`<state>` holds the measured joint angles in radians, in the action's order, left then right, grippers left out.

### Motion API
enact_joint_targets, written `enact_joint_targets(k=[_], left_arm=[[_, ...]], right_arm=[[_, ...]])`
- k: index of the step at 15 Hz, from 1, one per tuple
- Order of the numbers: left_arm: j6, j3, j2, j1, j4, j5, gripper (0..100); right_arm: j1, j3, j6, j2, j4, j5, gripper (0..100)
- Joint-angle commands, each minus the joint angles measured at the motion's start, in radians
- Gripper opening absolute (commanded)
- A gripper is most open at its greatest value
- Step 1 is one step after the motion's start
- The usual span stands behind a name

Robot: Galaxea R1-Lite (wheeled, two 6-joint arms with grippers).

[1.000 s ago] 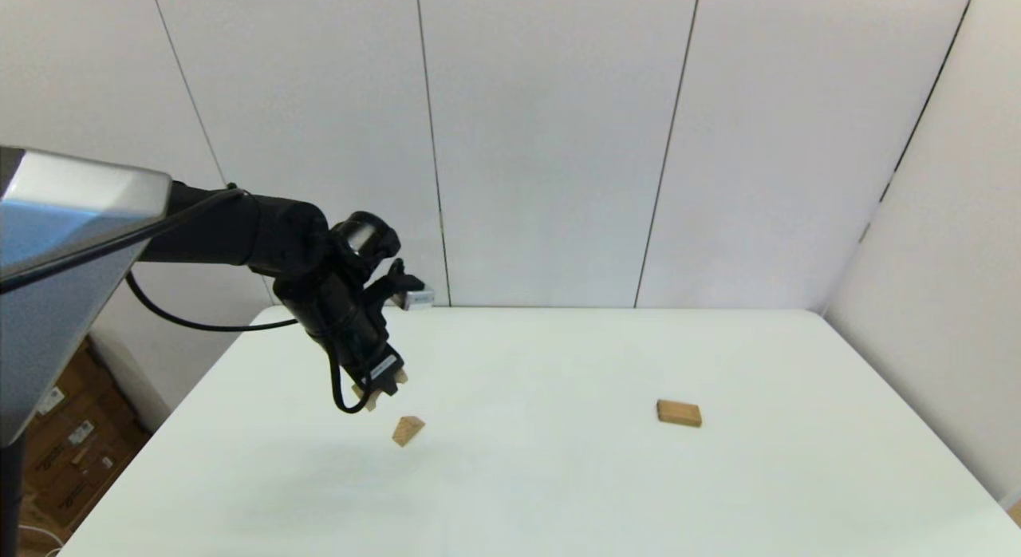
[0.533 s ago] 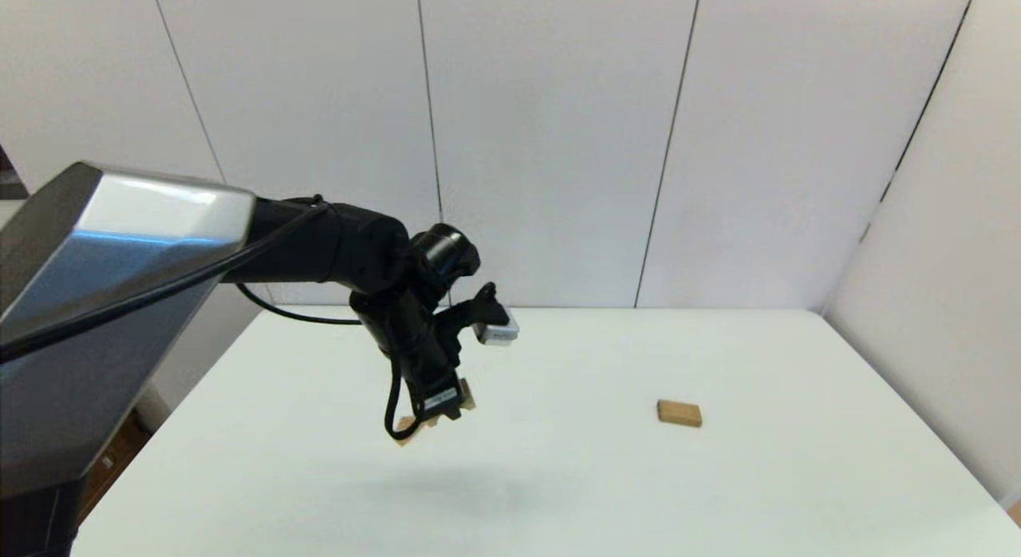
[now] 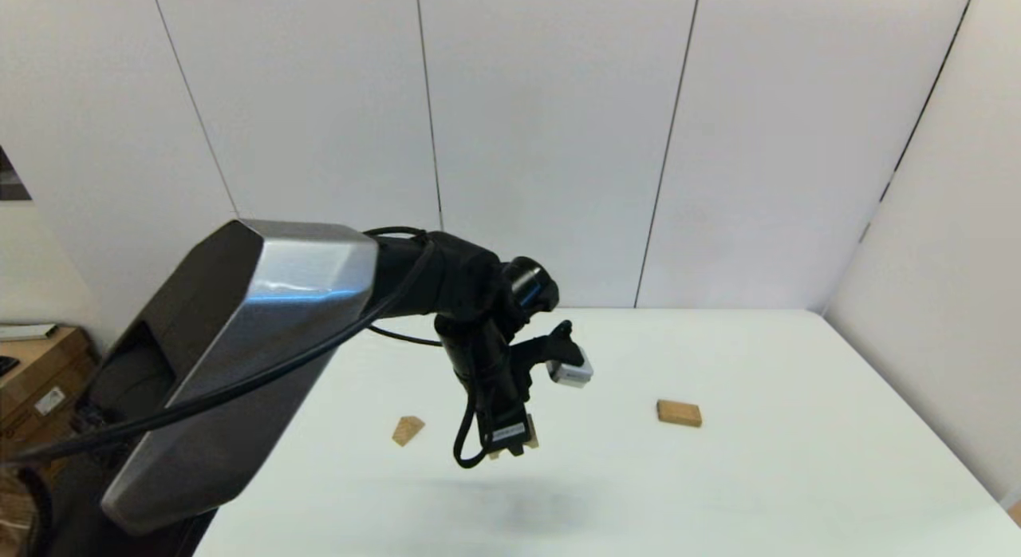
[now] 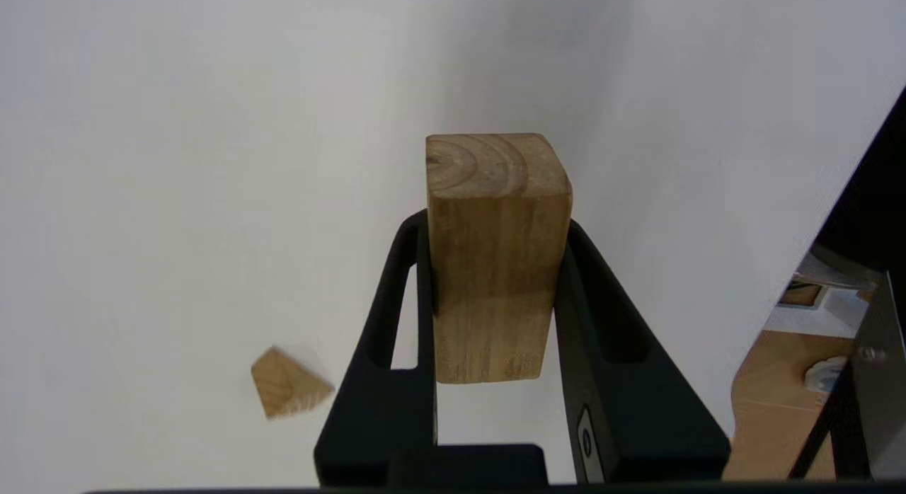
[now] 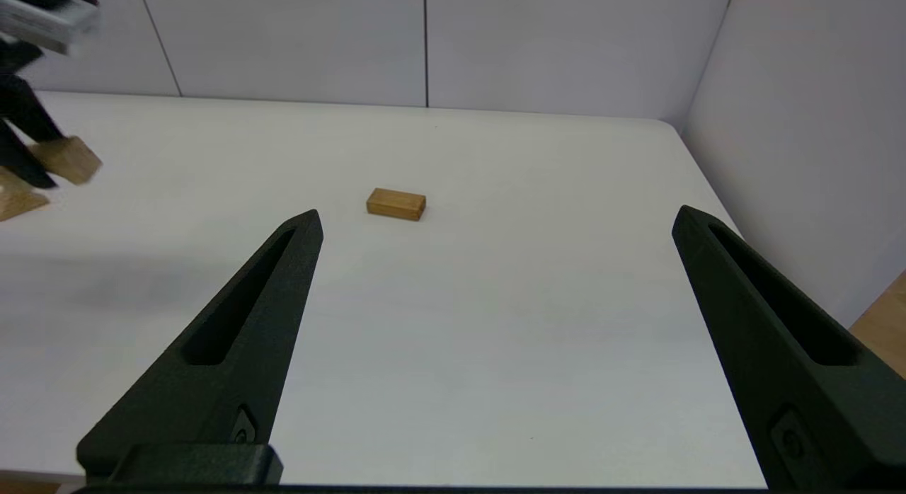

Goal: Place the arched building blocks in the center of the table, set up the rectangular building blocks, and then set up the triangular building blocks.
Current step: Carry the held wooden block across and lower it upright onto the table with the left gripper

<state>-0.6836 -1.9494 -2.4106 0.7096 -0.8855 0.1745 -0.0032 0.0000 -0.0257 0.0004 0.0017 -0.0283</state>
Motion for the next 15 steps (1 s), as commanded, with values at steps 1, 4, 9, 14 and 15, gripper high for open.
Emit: enact_joint_targets(k=[1,4,9,14,15], left_arm=[[-0.099,-0.026,-0.084,0.031,0.036,0.010,0],[-0.180,-0.026,-0.116,0.050,0.063,0.025,0],[-0.183,-0.028,-0.154,0.080,0.088,0.023,0],[-0.194,-0.028,-0.166,0.094,0.091,0.022,0],[-0.208,-0.031,-0.170,0.097,0.089,0.020,0]], right_arm=[[0.000,0.002,0.000,0.000,0.000,-0.001,100],[0.000,0.002,0.000,0.000,0.000,-0.001,100],[0.000,0.002,0.000,0.000,0.000,-0.001,100],[0.000,0.002,0.000,0.000,0.000,-0.001,100],[0.000,0.002,0.000,0.000,0.000,-0.001,100]])
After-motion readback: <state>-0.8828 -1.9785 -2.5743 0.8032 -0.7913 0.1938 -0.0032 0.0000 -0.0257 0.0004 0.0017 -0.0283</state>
